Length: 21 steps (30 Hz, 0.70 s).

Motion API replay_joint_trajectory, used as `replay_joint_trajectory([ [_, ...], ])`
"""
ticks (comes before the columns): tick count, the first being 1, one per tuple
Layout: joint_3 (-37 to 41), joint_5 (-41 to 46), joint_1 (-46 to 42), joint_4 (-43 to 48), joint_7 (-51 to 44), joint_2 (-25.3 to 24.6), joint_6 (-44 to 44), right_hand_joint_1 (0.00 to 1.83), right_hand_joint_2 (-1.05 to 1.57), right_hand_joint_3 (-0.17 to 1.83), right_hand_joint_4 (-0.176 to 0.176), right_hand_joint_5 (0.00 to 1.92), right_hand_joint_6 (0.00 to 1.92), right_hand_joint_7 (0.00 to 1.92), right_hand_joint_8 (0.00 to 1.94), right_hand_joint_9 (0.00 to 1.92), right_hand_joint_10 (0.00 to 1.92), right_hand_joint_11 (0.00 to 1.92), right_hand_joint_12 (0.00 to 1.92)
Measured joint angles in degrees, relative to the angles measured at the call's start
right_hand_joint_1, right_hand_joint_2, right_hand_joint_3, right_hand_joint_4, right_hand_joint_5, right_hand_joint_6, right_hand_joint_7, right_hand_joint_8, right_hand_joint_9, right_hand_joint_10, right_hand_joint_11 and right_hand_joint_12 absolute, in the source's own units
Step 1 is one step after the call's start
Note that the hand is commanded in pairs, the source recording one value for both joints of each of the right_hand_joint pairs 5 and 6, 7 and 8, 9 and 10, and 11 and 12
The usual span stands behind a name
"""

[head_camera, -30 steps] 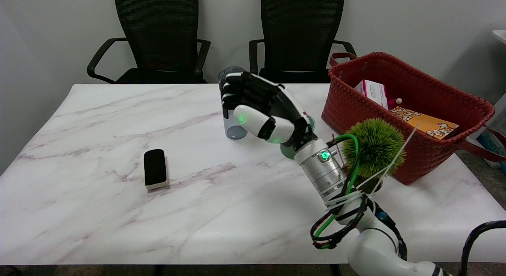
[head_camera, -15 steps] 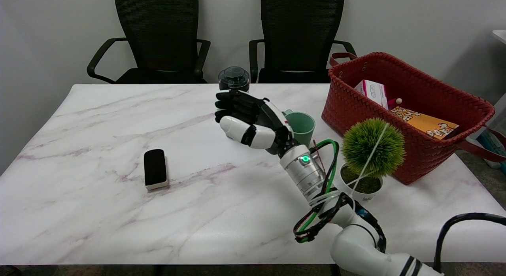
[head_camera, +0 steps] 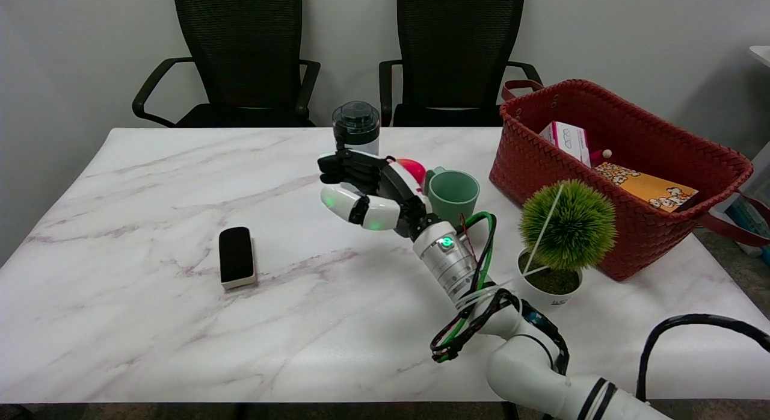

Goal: Pick up the black water bottle.

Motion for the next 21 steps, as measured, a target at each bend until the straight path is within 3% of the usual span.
replay_joint_trajectory([
  [10,0.3,-0.7,1.8,-2.1,-3.7,-2.0,0.0,0.97,0.44,0.84,0.000,0.65,0.65,0.56,0.56,0.59,0.59,0.28,0.28],
  [14,0.7,-0.8,2.2,-2.5,-5.4,-2.4,0.4,0.98,0.32,0.90,0.000,0.33,0.33,0.49,0.49,0.54,0.54,0.32,0.32],
  [17,1.0,-0.6,2.3,-2.7,-6.5,-2.6,1.0,0.97,0.24,0.93,0.000,0.17,0.17,0.48,0.48,0.55,0.55,0.46,0.46],
  [21,1.3,0.0,2.4,-3.1,-8.2,-2.9,2.6,0.97,0.20,0.92,0.000,0.15,0.15,0.48,0.48,0.56,0.56,0.54,0.54],
])
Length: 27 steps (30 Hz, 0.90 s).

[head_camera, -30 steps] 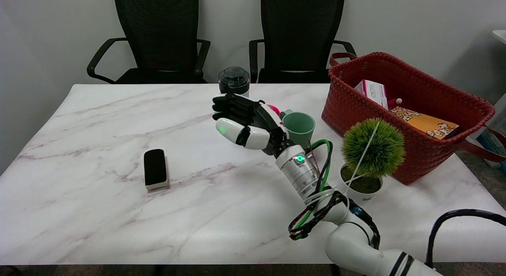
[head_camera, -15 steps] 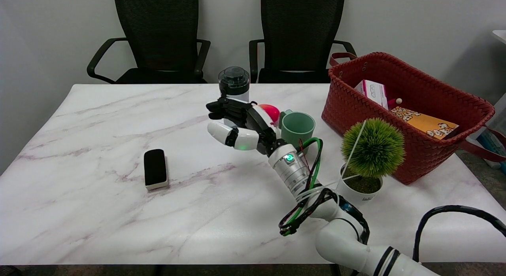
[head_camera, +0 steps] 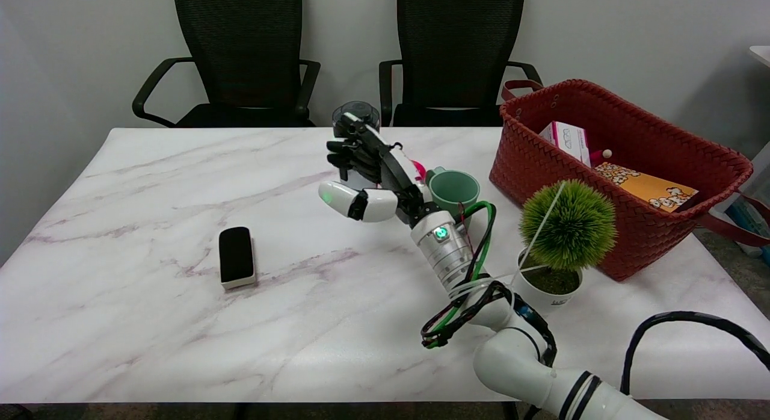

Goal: Pick up the black water bottle.

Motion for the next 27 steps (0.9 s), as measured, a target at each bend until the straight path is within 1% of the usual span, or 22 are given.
replay_joint_trajectory([
  [6,0.3,2.2,-0.6,-0.4,-3.1,-0.3,3.1,0.96,0.15,0.92,0.000,0.12,0.12,0.48,0.48,0.57,0.57,0.60,0.60],
  [9,0.4,3.3,-1.2,-0.5,-4.4,-0.4,4.5,0.95,0.13,0.90,0.000,0.07,0.07,0.45,0.45,0.56,0.56,0.60,0.60],
  [11,0.4,3.9,-1.5,-0.6,-5.2,-0.4,5.3,0.94,0.11,0.90,0.000,0.01,0.01,0.37,0.37,0.42,0.42,0.50,0.50],
  [14,0.4,4.9,-1.7,-0.8,-6.4,-0.5,6.3,0.92,0.11,0.89,0.000,0.00,0.00,0.30,0.30,0.34,0.34,0.42,0.42],
  [15,0.4,5.2,-1.8,-0.9,-6.7,-0.5,6.6,0.92,0.10,0.88,0.000,0.00,0.00,0.27,0.27,0.27,0.27,0.37,0.37],
  [16,0.5,5.4,-1.8,-1.0,-7.0,-0.5,6.8,0.92,0.10,0.88,0.000,0.00,0.00,0.25,0.25,0.22,0.22,0.31,0.31],
  [17,0.5,5.7,-1.8,-1.1,-7.3,-0.5,7.1,0.92,0.11,0.87,0.000,0.00,0.00,0.16,0.16,0.12,0.12,0.19,0.19],
  [21,0.5,6.5,-1.7,-1.8,-8.3,-0.6,7.9,0.93,0.11,0.85,0.000,0.00,0.00,0.02,0.02,0.05,0.05,0.08,0.08],
  [27,0.4,7.3,-1.0,-3.2,-9.3,-0.7,8.7,0.92,0.11,0.85,0.000,0.00,0.00,0.00,0.00,0.03,0.03,0.06,0.06],
])
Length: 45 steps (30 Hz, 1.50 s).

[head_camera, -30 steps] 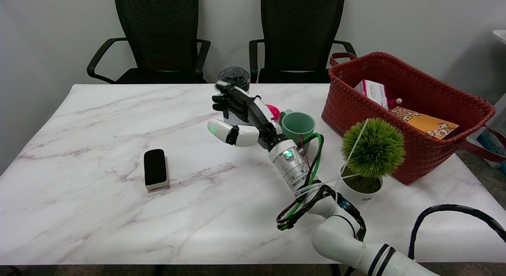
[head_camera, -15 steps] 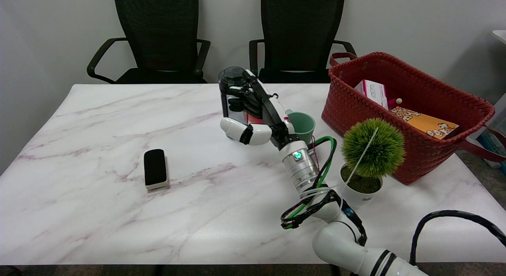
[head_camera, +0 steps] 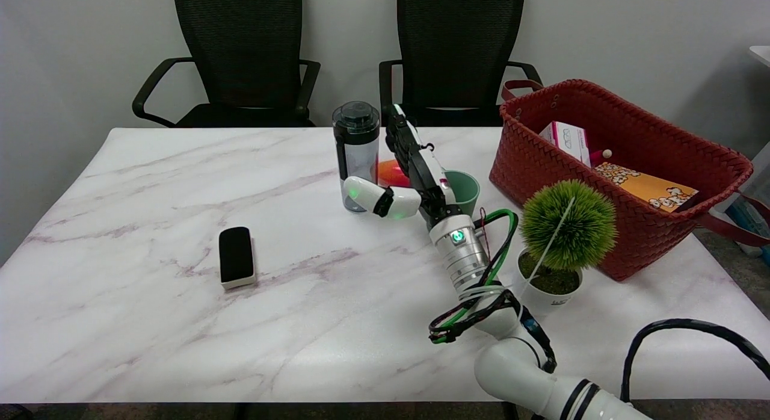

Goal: Pick up the black water bottle.

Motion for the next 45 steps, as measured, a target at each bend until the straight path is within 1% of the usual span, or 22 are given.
replay_joint_trajectory([
  [20,-0.5,2.1,3.3,-5.7,-0.9,-0.6,0.8,0.92,0.07,0.82,0.000,0.00,0.00,0.00,0.00,0.04,0.04,0.09,0.09],
  [22,-0.5,2.2,3.9,-6.6,-0.9,-0.7,0.8,0.92,0.06,0.82,0.000,0.00,0.00,0.00,0.00,0.08,0.08,0.11,0.11],
  [23,-0.5,2.2,4.1,-6.9,-0.9,-0.8,0.8,0.92,0.06,0.82,0.000,0.00,0.00,0.04,0.04,0.11,0.11,0.14,0.14],
  [26,-0.6,2.5,5.1,-8.4,-0.9,-1.0,0.8,0.92,0.05,0.82,0.000,0.00,0.00,0.07,0.07,0.14,0.14,0.17,0.17],
  [33,-0.8,2.8,7.1,-11.4,-1.0,-1.6,0.9,0.92,0.04,0.81,0.000,0.00,0.00,0.07,0.07,0.08,0.08,0.15,0.15],
  [43,-0.9,3.2,9.5,-15.4,-1.0,-2.5,0.9,0.92,0.03,0.79,0.000,0.00,0.00,0.07,0.07,0.05,0.05,0.13,0.13],
  [45,-0.9,3.4,9.7,-15.9,-1.0,-2.6,0.9,0.92,0.02,0.79,0.000,0.00,0.00,0.00,0.00,0.05,0.05,0.12,0.12],
])
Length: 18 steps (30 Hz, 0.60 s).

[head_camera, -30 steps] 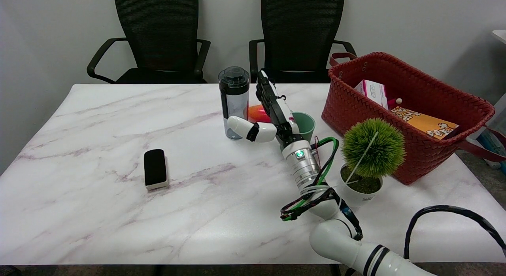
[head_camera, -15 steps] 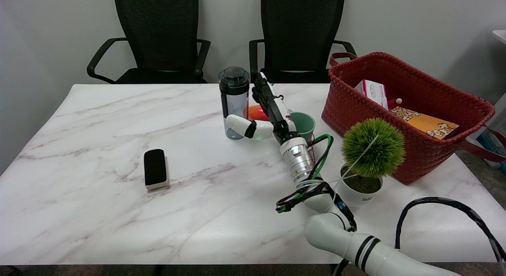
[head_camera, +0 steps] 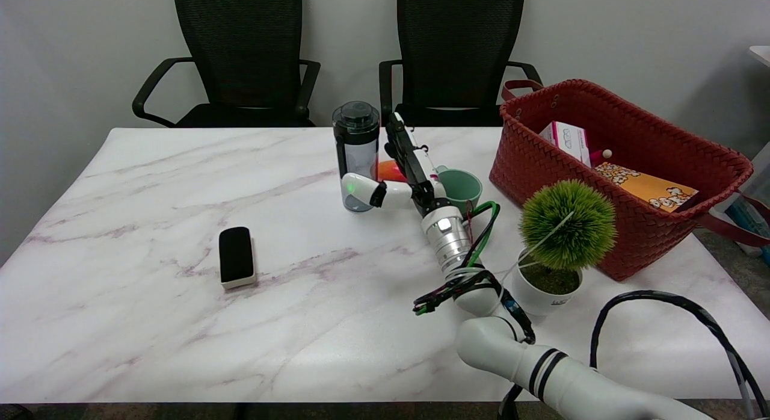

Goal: Pick up the black water bottle.

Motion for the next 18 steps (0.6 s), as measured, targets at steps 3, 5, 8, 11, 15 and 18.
replay_joint_trajectory([
  [3,0.0,0.3,0.4,-0.8,0.0,-0.2,0.0,0.92,0.02,0.79,0.000,0.00,0.00,0.00,0.00,0.04,0.04,0.11,0.11],
  [5,0.1,0.5,0.7,-1.4,0.0,-0.3,0.0,0.92,0.02,0.78,0.000,0.00,0.00,0.00,0.00,0.03,0.03,0.10,0.10],
  [8,0.1,0.7,1.1,-2.1,0.0,-0.4,0.0,0.92,0.01,0.79,0.000,0.00,0.00,0.00,0.00,0.03,0.03,0.09,0.09],
  [11,0.2,1.1,1.5,-2.7,0.0,-0.5,0.2,0.92,0.00,0.79,0.000,0.00,0.00,0.00,0.00,0.02,0.02,0.09,0.09],
  [15,0.2,1.5,2.1,-3.6,0.0,-0.6,0.2,0.92,0.00,0.78,0.000,0.00,0.00,0.00,0.00,0.02,0.02,0.08,0.08],
  [18,0.2,1.8,2.5,-4.2,0.0,-0.6,0.2,0.92,0.00,0.79,0.000,0.00,0.00,0.00,0.00,0.02,0.02,0.08,0.08],
])
